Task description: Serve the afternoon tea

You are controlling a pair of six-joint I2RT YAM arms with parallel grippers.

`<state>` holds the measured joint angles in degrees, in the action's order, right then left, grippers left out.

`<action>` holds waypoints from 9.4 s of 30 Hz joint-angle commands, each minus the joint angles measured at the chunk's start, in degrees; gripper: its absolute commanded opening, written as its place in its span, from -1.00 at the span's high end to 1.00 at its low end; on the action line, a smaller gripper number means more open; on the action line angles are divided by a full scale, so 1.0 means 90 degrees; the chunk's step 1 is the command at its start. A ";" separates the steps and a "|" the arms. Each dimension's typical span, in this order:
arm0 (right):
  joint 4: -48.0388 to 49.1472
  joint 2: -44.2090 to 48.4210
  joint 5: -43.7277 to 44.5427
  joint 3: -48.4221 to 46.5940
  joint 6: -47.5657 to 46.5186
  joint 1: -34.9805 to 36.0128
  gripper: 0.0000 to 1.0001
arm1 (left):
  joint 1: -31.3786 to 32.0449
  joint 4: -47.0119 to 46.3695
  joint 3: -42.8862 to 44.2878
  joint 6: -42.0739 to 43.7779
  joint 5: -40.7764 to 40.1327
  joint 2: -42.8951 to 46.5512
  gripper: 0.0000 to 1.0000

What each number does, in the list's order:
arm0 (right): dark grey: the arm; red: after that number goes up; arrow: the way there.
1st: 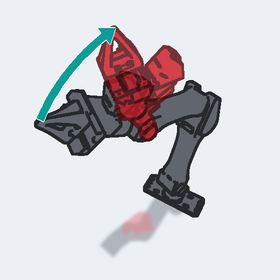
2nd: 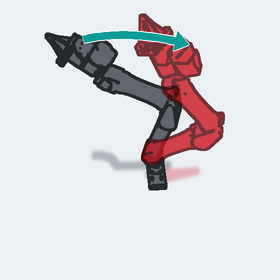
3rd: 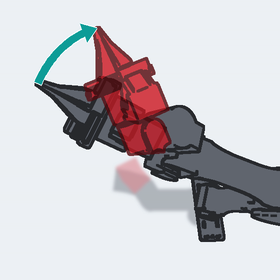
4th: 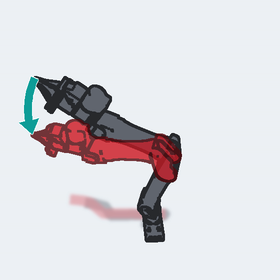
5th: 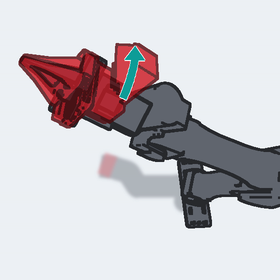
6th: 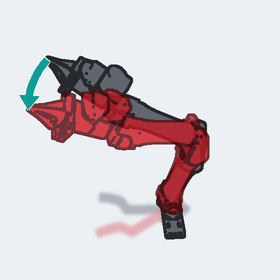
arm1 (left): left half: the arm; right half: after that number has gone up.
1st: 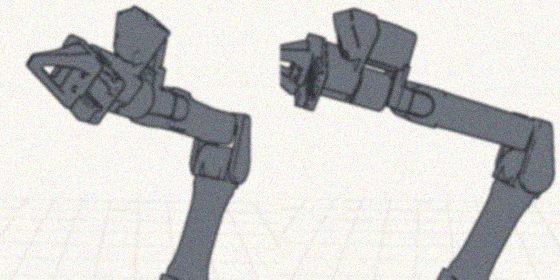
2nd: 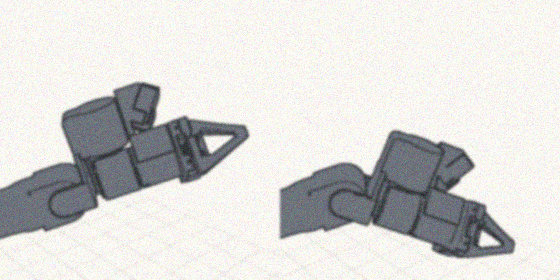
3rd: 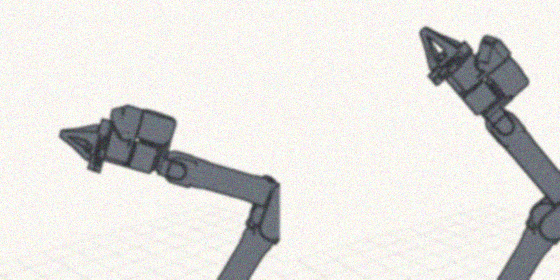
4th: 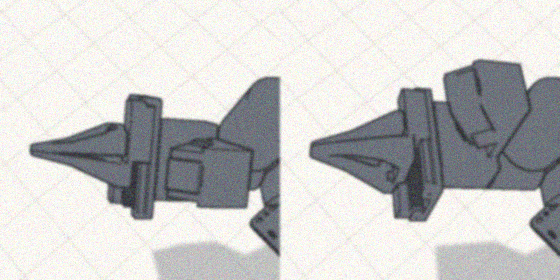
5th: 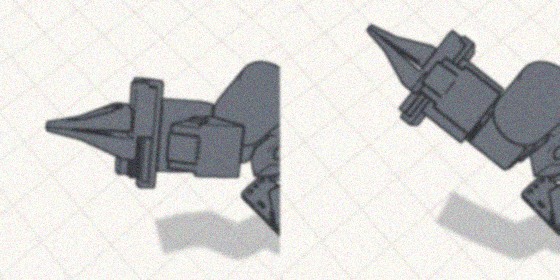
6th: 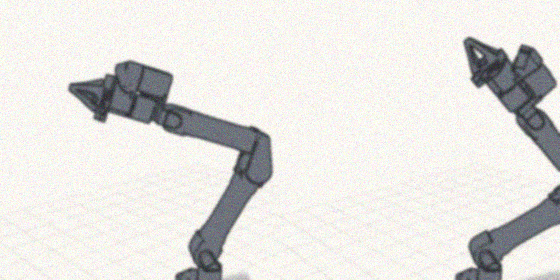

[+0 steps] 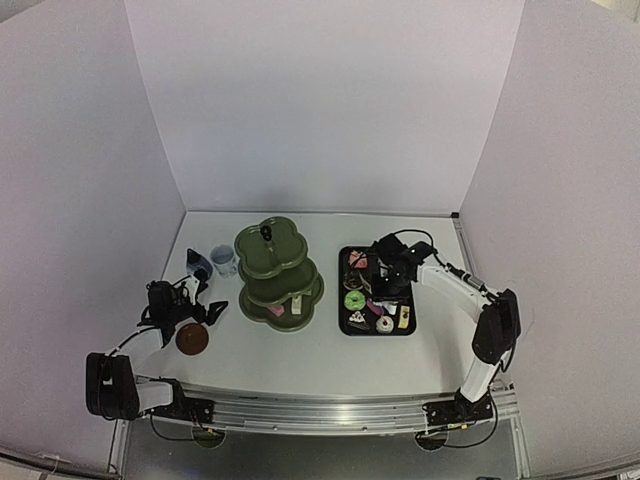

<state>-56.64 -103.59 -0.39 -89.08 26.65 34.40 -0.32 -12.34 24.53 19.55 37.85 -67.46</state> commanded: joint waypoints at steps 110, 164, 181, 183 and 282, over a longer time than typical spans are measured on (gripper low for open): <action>0.1127 -0.3763 -0.2295 -0.4330 -0.3360 0.0748 0.81 | 0.0016 0.0059 -0.0029 0.0982 0.0741 -0.0023 -0.99; 0.2352 -0.2780 -0.1488 -0.3562 -0.1715 0.0245 0.37 | 0.0016 0.0296 -0.0077 0.1148 0.0689 0.0079 -0.99; 0.2596 -0.0764 -0.0541 -0.1250 -0.0159 -0.0316 0.38 | 0.0016 0.0633 0.0087 0.1155 0.0651 0.0272 -0.99; 0.2447 -0.0282 -0.0483 -0.0716 -0.0074 -0.0316 0.38 | 0.0016 0.0724 0.0126 0.1139 0.0618 0.0341 -0.99; -0.1032 0.2323 -0.0106 0.0450 -0.1431 0.1413 1.00 | -0.0088 0.2934 0.0506 0.0054 -0.1617 0.2081 -0.99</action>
<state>-66.70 -88.70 -0.62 -86.74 11.70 41.10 -0.32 8.33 26.23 21.81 26.80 -53.19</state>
